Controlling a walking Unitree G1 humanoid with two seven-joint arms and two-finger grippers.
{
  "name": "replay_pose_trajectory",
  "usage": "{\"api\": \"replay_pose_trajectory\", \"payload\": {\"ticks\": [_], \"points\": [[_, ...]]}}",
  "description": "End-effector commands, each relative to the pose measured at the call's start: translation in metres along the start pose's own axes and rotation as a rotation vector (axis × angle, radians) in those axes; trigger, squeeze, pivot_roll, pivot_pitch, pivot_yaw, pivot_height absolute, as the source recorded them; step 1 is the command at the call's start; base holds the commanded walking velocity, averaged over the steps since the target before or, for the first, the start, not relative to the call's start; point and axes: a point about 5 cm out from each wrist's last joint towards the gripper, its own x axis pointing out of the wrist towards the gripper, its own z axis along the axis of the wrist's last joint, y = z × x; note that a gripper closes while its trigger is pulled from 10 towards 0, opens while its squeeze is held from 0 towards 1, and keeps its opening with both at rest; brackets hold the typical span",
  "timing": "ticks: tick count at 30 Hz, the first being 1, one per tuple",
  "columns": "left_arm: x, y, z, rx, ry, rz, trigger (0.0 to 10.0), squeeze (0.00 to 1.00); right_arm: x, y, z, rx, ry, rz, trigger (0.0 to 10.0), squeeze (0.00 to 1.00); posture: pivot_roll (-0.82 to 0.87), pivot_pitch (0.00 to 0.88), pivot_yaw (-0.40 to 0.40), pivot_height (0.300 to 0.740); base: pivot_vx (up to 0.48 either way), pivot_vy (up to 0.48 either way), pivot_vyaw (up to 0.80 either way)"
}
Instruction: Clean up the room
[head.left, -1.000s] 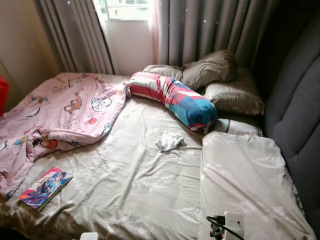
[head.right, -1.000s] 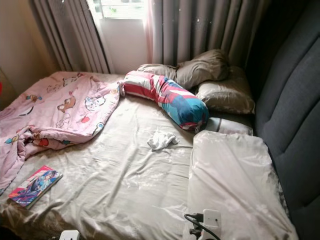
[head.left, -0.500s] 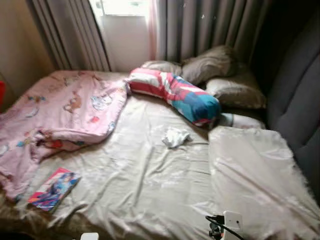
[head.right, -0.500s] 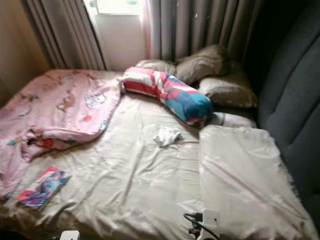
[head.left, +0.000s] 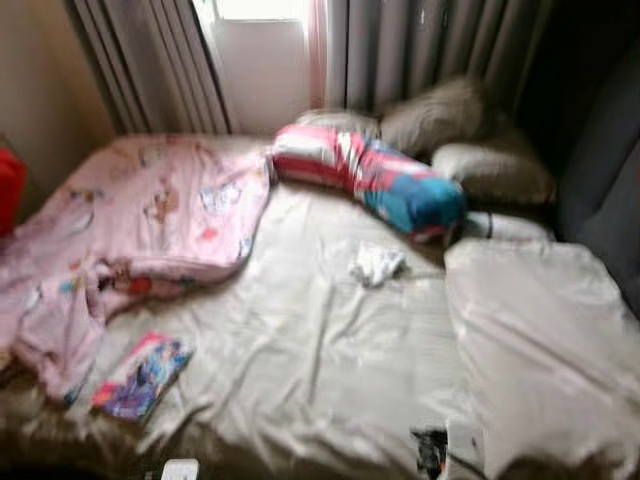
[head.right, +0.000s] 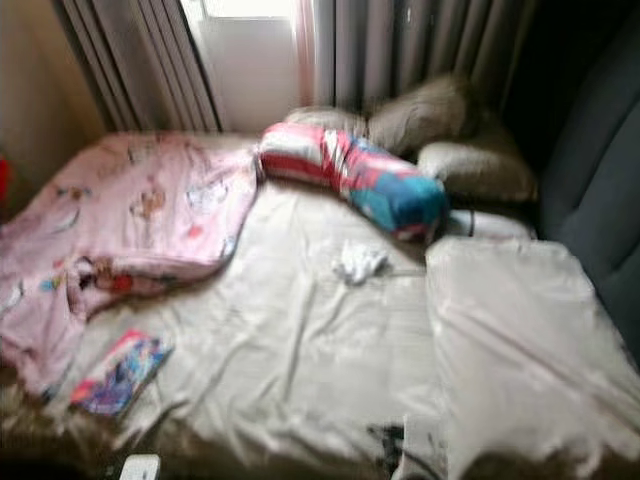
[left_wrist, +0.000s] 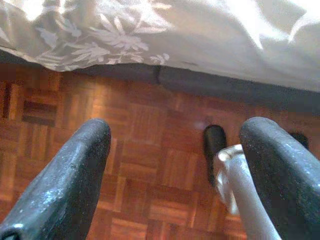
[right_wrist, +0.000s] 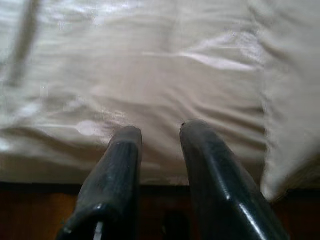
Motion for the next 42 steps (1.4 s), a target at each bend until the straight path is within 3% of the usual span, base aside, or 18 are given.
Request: {"api": "replay_pose_trajectory", "payload": {"ticks": [1,42], "points": [[-0.0018,0.0041,-0.0077,0.003,0.033,0.012,10.0,0.0,-0.0013,0.0008,-0.0046,0.003,0.016,-0.001,10.0,0.0,-0.03,0.143,0.038,0.74,0.0,0.371,0.0],[-0.0011,0.0,-0.0062,-0.009,0.023,0.009,10.0,0.0,-0.0001,-0.0012,-0.0008,-0.036,0.011,0.01,10.0,0.0,-0.04,0.129,0.02,0.74,0.0,0.368,0.0]]}}
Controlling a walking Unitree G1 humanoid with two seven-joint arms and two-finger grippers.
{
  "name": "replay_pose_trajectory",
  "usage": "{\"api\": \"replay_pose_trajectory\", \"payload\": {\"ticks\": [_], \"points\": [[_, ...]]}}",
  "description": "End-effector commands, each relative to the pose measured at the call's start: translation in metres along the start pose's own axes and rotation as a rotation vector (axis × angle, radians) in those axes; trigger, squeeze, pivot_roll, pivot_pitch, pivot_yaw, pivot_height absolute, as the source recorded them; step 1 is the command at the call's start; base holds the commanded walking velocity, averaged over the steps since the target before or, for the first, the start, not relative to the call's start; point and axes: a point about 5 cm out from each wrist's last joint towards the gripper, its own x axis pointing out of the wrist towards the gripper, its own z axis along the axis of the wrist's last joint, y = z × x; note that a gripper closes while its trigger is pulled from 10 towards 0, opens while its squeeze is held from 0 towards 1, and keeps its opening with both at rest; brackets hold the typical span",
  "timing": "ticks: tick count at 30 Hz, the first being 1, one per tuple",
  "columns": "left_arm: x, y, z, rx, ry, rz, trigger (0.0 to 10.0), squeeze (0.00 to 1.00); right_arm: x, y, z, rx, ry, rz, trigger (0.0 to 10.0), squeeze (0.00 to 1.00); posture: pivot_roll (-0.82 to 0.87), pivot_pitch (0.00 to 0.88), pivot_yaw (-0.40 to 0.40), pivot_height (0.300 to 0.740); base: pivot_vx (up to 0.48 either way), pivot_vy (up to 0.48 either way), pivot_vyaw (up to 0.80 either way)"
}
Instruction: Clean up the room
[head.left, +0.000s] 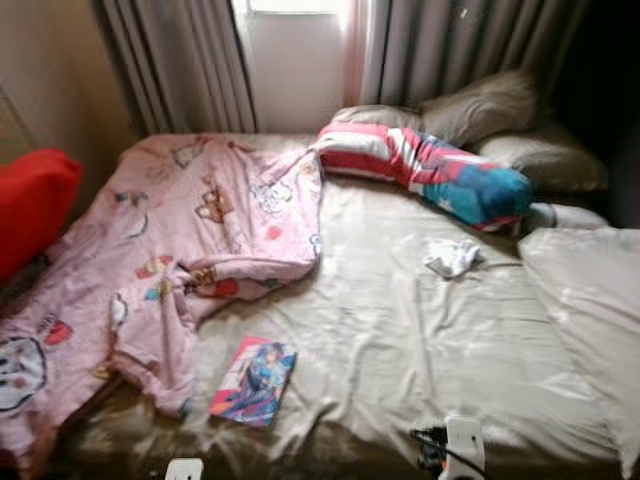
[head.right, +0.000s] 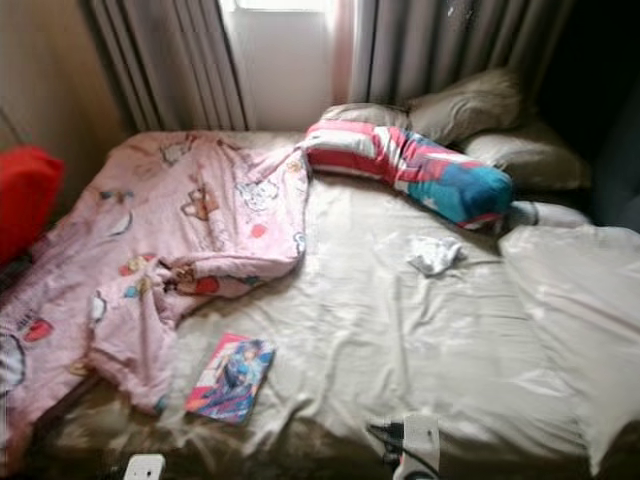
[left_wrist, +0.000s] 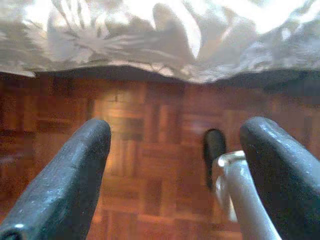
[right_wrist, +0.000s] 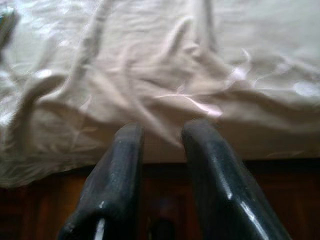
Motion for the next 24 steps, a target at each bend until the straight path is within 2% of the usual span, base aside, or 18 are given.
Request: {"api": "replay_pose_trajectory", "payload": {"ticks": [1,10,24], "points": [[-0.0012,0.0039,-0.0047,0.001,0.022,0.01,10.0,0.0,-0.0007,0.0015,-0.003,0.006,0.011,0.001,10.0,0.0,-0.04,0.129,0.02,0.74,0.0,0.371,0.0],[-0.002,0.0071,-0.0066,-0.001,0.027,0.016,10.0,0.0,0.0007,0.0072,-0.0003,0.005,0.002,0.01,10.0,0.0,-0.04,0.136,0.021,0.74,0.0,0.368,0.0],[-0.0026,0.0078,-0.0088,-0.001,0.034,0.017,10.0,0.0,0.0008,0.0065,0.0003,0.006,0.001,0.011,10.0,0.0,-0.04,0.136,0.021,0.74,0.0,0.367,0.0]]}}
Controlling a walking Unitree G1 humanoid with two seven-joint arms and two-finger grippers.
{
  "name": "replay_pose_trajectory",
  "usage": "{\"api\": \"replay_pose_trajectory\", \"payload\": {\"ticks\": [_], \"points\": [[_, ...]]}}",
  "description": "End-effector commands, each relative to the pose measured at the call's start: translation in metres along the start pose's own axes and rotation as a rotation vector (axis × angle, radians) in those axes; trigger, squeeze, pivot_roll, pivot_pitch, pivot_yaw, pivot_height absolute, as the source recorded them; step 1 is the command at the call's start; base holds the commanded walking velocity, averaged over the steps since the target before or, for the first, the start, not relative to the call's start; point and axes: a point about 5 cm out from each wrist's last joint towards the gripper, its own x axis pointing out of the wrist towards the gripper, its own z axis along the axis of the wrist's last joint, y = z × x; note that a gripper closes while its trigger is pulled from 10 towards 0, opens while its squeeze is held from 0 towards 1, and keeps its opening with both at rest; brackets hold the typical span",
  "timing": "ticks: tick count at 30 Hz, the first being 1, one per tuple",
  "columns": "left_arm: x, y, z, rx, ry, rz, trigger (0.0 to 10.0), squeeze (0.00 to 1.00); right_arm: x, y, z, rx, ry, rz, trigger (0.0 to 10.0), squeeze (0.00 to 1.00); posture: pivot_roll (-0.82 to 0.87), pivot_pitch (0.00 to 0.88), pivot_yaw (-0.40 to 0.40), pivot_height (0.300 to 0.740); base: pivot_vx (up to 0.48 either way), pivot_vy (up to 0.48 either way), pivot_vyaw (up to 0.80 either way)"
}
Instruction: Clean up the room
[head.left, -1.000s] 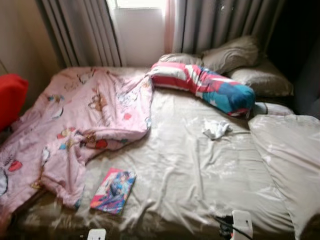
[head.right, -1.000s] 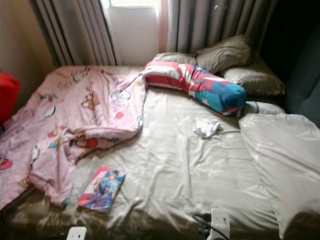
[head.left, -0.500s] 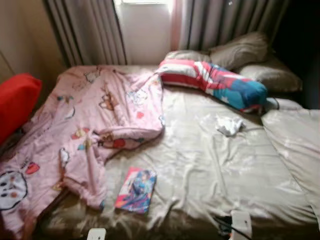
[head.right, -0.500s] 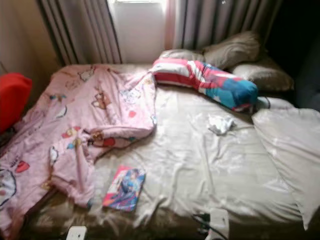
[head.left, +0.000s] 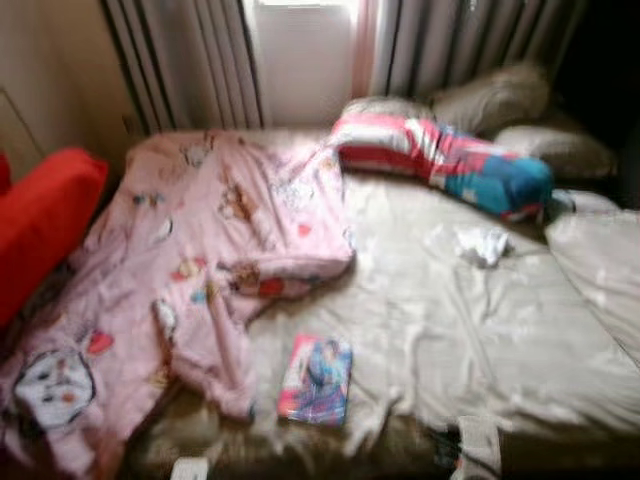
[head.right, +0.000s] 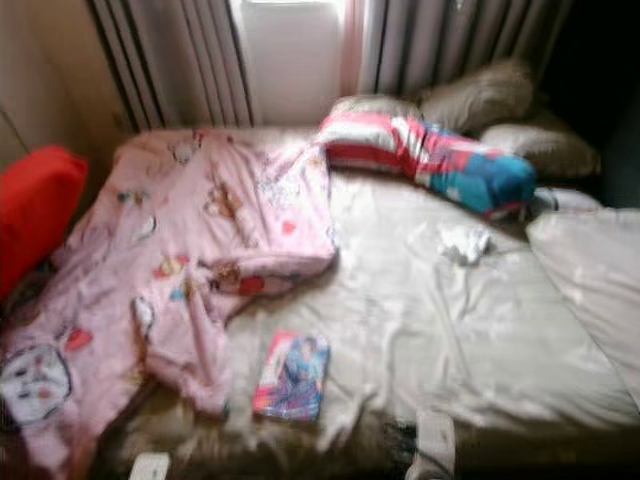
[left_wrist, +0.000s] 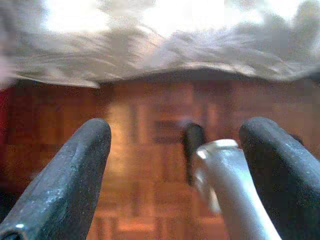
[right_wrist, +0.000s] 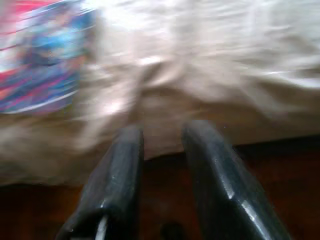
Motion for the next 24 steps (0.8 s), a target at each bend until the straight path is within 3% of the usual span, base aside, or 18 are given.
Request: {"api": "replay_pose_trajectory", "payload": {"ticks": [1,14,24], "points": [[-0.0013,-0.0029,-0.0087,-0.007,0.032,-0.004,10.0,0.0,-0.0019,-0.0081,-0.0034,-0.009,0.014,-0.02,10.0,0.0,-0.04,0.137,0.021,0.74,0.0,0.364,0.0],[-0.0011,-0.0033,-0.0079,-0.01,0.03,-0.003,10.0,0.0,-0.0016,-0.0072,-0.0031,-0.011,0.014,-0.016,10.0,0.0,-0.04,0.142,0.022,0.74,0.0,0.354,0.0],[-0.0004,-0.0052,-0.0039,-0.022,0.004,-0.014,10.0,0.0,-0.0011,-0.0063,-0.0015,-0.014,0.009,-0.013,10.0,0.0,-0.04,0.145,0.021,0.74,0.0,0.0,0.0]]}}
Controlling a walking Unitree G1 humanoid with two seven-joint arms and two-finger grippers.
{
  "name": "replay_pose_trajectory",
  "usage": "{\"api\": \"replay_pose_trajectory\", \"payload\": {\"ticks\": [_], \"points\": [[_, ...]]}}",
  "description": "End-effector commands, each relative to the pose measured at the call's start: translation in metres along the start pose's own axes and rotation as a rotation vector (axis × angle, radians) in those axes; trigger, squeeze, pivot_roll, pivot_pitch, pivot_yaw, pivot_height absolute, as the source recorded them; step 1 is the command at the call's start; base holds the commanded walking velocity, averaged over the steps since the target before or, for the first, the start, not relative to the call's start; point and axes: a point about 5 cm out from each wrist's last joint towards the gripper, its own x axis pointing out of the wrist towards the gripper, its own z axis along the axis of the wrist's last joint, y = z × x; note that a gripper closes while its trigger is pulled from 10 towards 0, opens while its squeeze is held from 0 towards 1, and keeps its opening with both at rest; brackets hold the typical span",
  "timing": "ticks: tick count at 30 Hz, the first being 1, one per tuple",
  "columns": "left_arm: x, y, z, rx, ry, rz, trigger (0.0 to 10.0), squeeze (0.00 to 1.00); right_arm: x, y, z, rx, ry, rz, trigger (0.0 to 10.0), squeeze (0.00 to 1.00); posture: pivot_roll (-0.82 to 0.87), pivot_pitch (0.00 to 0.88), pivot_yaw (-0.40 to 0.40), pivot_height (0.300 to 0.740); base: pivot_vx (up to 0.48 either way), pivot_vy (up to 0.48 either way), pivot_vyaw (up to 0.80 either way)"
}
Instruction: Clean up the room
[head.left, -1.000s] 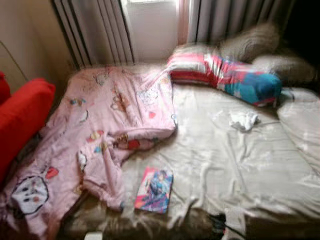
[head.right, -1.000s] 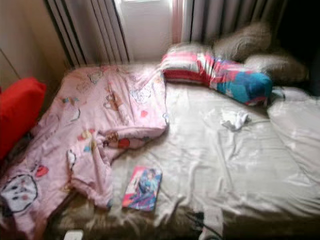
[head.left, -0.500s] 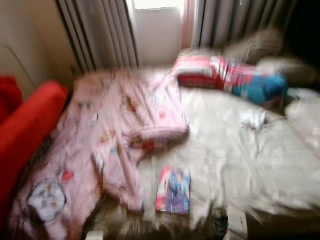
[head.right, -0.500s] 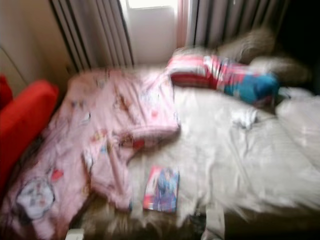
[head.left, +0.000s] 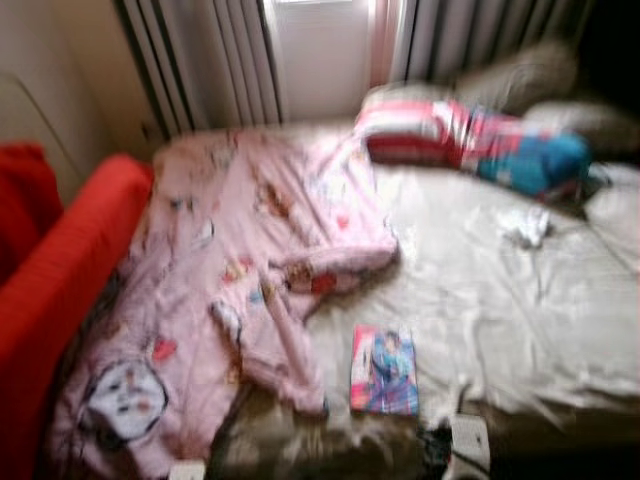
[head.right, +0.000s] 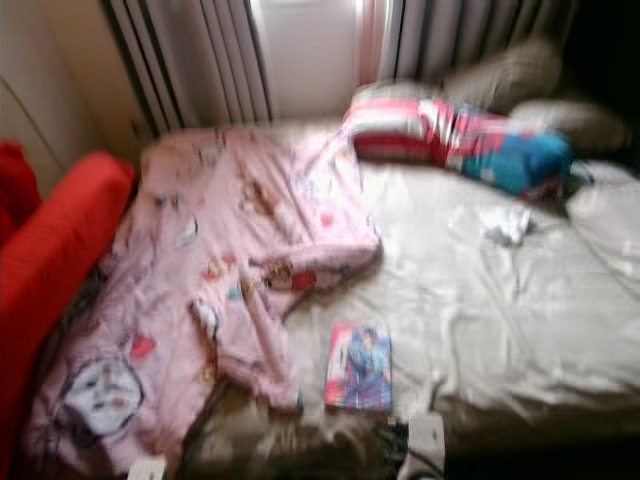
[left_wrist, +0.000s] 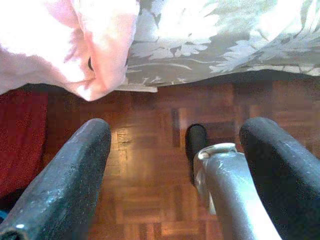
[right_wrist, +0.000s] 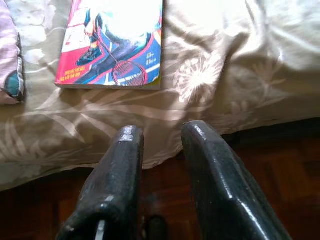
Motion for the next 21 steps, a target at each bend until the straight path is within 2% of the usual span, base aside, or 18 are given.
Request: {"api": "replay_pose_trajectory", "payload": {"ticks": [1,15,21], "points": [[-0.0015,0.0035,-0.005,-0.01,0.011,0.009,10.0,0.0,-0.002,0.0022,-0.0066,0.0,0.019,0.005,10.0,0.0,-0.04,0.145,0.021,0.74,0.0,0.0,0.0],[-0.001,0.0018,-0.004,-0.013,0.012,0.004,10.0,0.0,-0.0014,0.0045,-0.0045,-0.004,0.007,0.021,10.0,0.0,-0.03,0.138,0.023,0.74,0.0,0.0,0.0],[-0.0011,0.0015,-0.0044,-0.015,0.011,0.001,10.0,0.0,-0.0011,0.006,-0.0033,-0.018,0.0,0.031,10.0,0.0,-0.03,0.13,0.023,0.74,0.259,0.0,0.0]]}}
